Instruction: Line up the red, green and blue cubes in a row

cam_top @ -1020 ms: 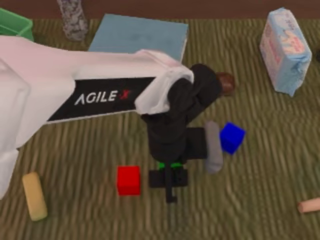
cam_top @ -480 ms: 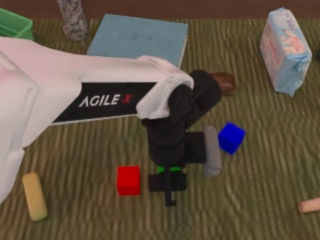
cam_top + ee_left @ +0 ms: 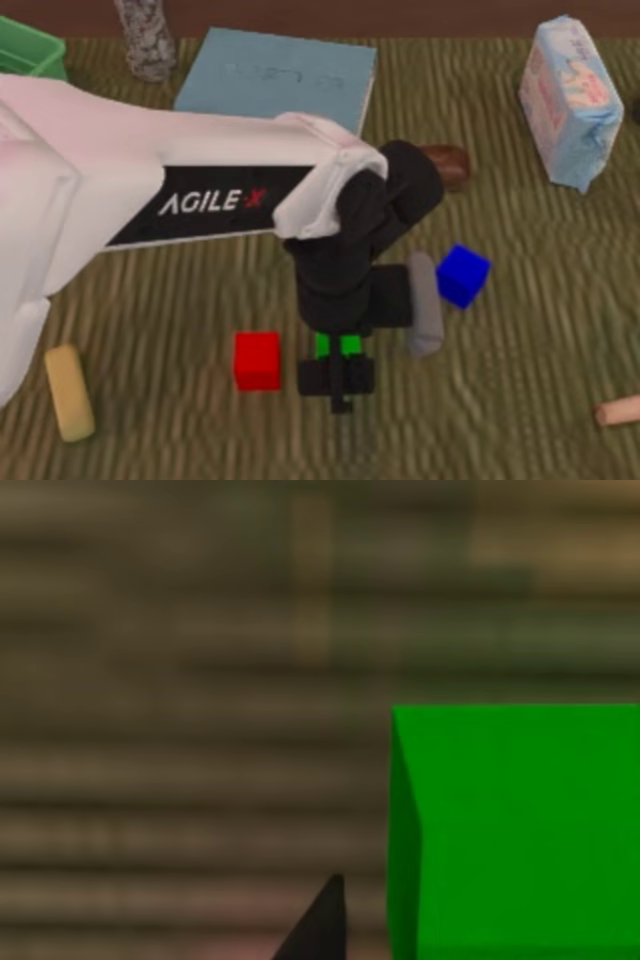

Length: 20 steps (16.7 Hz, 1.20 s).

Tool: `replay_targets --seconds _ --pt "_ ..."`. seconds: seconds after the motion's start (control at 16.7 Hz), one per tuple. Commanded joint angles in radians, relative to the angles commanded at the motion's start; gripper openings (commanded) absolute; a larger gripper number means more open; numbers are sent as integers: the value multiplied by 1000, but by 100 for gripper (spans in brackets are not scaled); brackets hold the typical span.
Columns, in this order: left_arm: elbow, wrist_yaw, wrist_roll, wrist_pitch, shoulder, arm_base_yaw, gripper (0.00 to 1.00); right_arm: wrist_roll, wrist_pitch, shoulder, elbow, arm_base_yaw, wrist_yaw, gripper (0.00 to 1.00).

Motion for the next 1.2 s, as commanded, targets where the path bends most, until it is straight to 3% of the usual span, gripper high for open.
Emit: replay_targets --seconds 0.12,0.66,1.2 --pt "0 0 0 0 0 0 100 0 0 0 0 0 0 100" --pt "3 0 0 -4 -1 2 100 0 0 0 0 0 0 100" --pt "169 -1 -1 -249 -81 23 100 0 0 0 0 0 0 100"
